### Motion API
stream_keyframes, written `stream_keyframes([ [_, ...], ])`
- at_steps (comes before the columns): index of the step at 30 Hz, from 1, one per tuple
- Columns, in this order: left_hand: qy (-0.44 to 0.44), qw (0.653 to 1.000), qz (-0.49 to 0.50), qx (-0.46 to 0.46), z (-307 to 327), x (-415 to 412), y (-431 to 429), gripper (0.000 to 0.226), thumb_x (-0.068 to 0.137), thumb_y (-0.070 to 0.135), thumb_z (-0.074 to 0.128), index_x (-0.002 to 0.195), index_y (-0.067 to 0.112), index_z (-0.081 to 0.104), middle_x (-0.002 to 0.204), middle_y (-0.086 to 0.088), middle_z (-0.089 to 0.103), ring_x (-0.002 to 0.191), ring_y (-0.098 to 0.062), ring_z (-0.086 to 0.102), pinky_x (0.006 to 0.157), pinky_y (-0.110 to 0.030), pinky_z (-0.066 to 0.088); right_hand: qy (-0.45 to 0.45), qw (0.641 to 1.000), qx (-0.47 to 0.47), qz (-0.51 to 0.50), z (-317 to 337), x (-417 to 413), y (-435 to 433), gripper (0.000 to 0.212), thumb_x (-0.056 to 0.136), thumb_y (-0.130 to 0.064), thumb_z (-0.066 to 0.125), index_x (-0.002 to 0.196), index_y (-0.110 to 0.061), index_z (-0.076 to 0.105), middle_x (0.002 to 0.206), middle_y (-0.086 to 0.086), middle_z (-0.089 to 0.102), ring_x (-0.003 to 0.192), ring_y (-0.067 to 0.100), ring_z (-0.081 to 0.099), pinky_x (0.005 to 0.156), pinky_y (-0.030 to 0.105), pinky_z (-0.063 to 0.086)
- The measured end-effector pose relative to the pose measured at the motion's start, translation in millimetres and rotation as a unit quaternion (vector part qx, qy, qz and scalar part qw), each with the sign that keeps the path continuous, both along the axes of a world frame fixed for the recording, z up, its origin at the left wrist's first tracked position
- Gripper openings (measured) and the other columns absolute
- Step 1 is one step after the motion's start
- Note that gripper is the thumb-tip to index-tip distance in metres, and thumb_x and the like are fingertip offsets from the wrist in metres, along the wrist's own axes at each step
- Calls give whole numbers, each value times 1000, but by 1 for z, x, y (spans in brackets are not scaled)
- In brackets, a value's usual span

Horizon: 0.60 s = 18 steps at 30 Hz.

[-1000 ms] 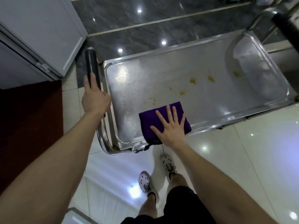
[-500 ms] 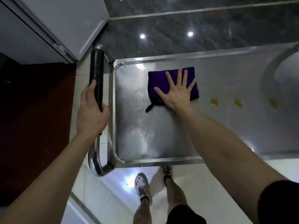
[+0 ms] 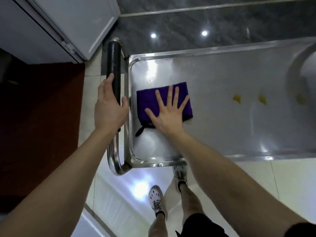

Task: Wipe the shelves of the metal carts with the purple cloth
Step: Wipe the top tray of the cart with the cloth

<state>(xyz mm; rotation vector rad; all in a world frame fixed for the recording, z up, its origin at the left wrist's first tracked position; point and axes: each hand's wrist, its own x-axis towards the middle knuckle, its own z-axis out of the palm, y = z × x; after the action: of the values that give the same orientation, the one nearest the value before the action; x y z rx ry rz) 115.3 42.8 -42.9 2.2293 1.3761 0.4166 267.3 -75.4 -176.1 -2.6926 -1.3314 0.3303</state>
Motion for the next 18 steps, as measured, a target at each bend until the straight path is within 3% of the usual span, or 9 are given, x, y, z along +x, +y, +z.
stream_keyframes([
  [3,-14,1000,-8,-3,1,0,-1,71,108,26,59,171,34,24,172,-4,35,150,-26,47,113,-28,37,-4,1000,8,22,-6,-75,-62,94,100,-87,22,174,-30,11,178,23,-10,164,45,-15,122,81,-1],
  [6,-18,1000,-15,-9,2,-1,-1,71,109,25,58,171,34,24,172,-6,35,145,-29,53,106,-29,42,0,998,17,54,-8,-105,-104,94,99,-88,26,174,-34,9,180,18,-10,165,40,-13,124,78,-1],
  [12,-28,999,-26,-22,6,-2,-1,73,110,26,57,172,36,21,174,-2,32,147,-28,52,114,-47,53,1,1000,-18,10,-4,-42,-108,92,96,-93,23,172,-44,4,180,8,-19,165,31,-21,126,74,-4],
  [15,-33,999,-21,-19,5,-2,-1,72,110,26,57,172,35,22,174,-1,33,148,-27,51,114,-46,52,4,998,-26,-49,-1,11,-70,92,96,-92,19,172,-41,6,180,11,-15,165,34,-20,124,75,-6],
  [18,-43,999,-15,-8,4,-1,-1,72,110,23,58,172,36,24,172,-1,35,145,-23,52,109,-34,49,10,994,-34,-108,3,55,2,94,96,-90,11,173,-37,5,179,19,-13,164,42,-18,121,79,-8],
])
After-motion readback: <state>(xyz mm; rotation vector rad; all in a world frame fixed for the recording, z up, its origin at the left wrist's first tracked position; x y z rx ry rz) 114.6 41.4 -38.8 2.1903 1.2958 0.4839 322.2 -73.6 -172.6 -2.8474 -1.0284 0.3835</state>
